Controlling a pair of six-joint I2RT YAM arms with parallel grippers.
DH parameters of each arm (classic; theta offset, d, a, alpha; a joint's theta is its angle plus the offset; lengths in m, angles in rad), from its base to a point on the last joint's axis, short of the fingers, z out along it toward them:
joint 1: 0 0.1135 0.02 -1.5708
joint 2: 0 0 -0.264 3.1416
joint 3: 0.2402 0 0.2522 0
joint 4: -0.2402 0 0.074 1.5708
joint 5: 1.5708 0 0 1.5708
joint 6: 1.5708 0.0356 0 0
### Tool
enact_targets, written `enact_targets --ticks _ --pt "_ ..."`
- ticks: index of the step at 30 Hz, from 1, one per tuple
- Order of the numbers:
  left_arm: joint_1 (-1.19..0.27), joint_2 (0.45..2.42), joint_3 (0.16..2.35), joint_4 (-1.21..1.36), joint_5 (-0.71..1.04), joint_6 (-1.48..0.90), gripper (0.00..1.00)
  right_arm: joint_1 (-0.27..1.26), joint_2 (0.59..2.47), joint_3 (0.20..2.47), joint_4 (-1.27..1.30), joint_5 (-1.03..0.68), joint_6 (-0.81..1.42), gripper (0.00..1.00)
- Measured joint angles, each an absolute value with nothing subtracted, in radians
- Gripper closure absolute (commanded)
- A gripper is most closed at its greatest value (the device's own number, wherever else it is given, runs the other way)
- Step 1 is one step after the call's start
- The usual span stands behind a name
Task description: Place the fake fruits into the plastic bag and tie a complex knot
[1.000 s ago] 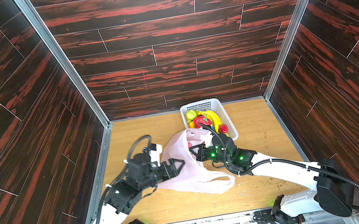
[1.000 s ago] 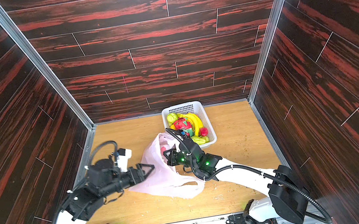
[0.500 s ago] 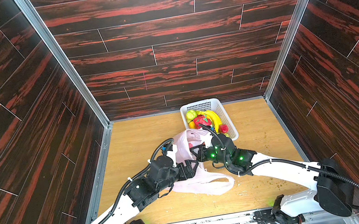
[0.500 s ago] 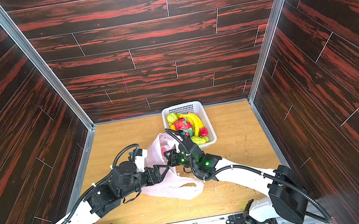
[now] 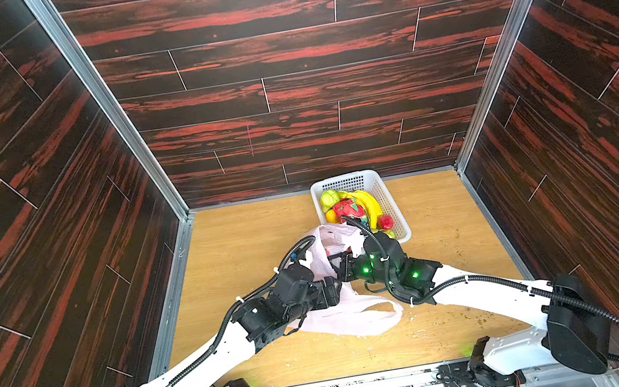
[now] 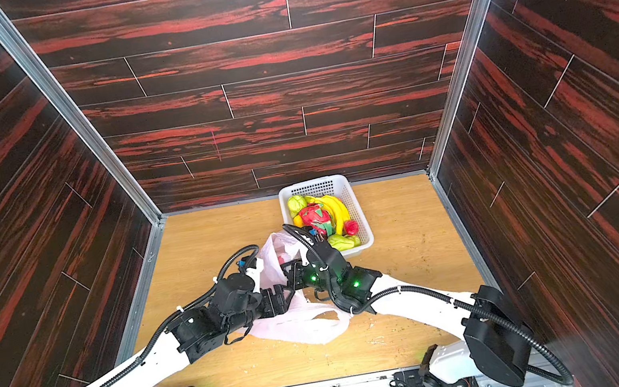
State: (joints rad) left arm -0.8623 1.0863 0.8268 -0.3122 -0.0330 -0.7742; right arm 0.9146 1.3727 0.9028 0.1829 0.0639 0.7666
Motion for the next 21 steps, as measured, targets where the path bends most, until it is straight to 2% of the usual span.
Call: enact_targets --ticks 8,14,16,19,21 --pt "-0.861 1.06 0.802 -0.252 -0.016 -0.79 0.1 0.914 1.373 0.903 0.184 0.064 0.767 1.0" --pt "-0.862 1.088 0.805 -0.251 -0.065 -0.767 0.17 0.915 1.373 0.903 0.189 0.059 0.774 1.0" --pt "-0.862 1.098 0.81 -0.26 -0.099 -0.755 0.22 0.914 1.373 0.903 0.189 0.058 0.775 1.0" --pt "-0.862 1.103 0.812 -0.264 -0.151 -0.737 0.38 0.914 1.373 0.903 0.187 0.055 0.776 1.0" --pt "-0.861 1.106 0.819 -0.279 -0.195 -0.725 0.61 0.914 1.372 0.903 0.183 0.054 0.775 1.0"
